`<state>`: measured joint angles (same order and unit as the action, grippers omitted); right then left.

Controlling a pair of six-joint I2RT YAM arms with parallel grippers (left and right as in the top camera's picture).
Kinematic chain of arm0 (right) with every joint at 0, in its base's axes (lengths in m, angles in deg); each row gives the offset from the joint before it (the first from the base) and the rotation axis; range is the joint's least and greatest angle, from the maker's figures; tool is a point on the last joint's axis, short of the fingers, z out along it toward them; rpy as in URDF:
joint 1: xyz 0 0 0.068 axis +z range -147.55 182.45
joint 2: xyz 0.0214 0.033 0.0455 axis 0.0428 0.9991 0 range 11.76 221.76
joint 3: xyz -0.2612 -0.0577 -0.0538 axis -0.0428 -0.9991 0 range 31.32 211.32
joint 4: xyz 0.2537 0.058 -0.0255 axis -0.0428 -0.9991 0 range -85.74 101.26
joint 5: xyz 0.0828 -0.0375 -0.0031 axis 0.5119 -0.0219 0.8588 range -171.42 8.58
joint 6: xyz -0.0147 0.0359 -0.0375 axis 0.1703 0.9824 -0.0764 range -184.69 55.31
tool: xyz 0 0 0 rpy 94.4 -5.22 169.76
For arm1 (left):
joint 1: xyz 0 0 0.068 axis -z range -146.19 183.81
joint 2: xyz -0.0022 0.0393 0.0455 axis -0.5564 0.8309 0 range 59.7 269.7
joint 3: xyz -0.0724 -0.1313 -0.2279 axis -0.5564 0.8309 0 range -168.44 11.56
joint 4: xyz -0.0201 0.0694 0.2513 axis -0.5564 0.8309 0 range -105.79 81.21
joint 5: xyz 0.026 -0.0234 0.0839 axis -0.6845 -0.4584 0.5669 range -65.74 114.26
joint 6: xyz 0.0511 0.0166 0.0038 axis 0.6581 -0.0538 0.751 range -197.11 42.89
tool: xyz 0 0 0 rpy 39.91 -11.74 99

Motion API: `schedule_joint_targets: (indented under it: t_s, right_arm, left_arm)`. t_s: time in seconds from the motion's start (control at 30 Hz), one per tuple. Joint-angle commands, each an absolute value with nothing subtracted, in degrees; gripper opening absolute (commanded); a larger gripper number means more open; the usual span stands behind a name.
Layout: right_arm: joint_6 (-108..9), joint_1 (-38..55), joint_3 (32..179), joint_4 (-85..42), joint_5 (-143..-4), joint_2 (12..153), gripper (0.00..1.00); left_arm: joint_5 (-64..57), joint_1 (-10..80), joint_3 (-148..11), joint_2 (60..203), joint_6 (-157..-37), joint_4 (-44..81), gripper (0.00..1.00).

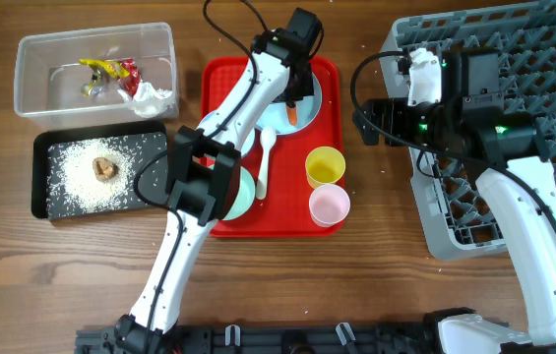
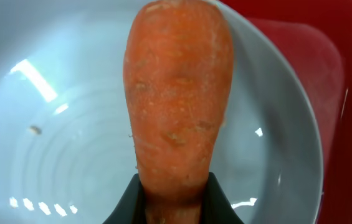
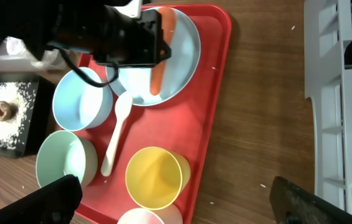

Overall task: Sort waste into correct bins and load items into the dishwasher rack
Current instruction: 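Grasp the orange carrot from the blue plate with the left gripper, then place the carrot onto the black tray and release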

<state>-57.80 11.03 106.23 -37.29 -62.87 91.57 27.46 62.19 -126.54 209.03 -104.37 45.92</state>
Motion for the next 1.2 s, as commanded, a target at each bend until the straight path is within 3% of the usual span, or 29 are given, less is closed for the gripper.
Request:
schedule_joint_targets:
  t_s: [0.0, 0.27, 0.53, 0.77, 1.03, 1.17]
  right_arm:
    - [-57.21, 11.21, 107.37, -37.01, -63.7, 92.03, 1.0]
    - [-57.23, 11.21, 107.37, -37.01, -63.92, 92.03, 1.0]
    - [-57.01, 11.21, 107.37, -36.03, -63.88, 92.03, 1.0]
    - [-57.03, 11.21, 107.37, -36.38, -63.9, 92.03, 1.0]
    - [-57.03, 11.21, 107.37, -35.66, -63.9, 92.03, 1.0]
    - [-57.03, 11.21, 107.37, -35.15, -63.88, 92.03, 1.0]
  left_arm:
    - [28.68, 61.36, -126.46, 200.18, -101.03, 48.39, 0.05]
    - [30.26, 56.24, -126.46, 187.05, -98.08, 62.29, 0.06]
    - [33.99, 43.37, -126.28, 185.06, -98.28, 80.76, 0.04]
    - [33.82, 36.0, -121.34, 183.68, -96.77, 80.78, 0.04]
    - [34.17, 26.04, -95.16, 173.89, -99.68, 79.84, 0.04]
    - [34.17, 25.27, -80.58, 173.71, -102.43, 63.87, 0.04]
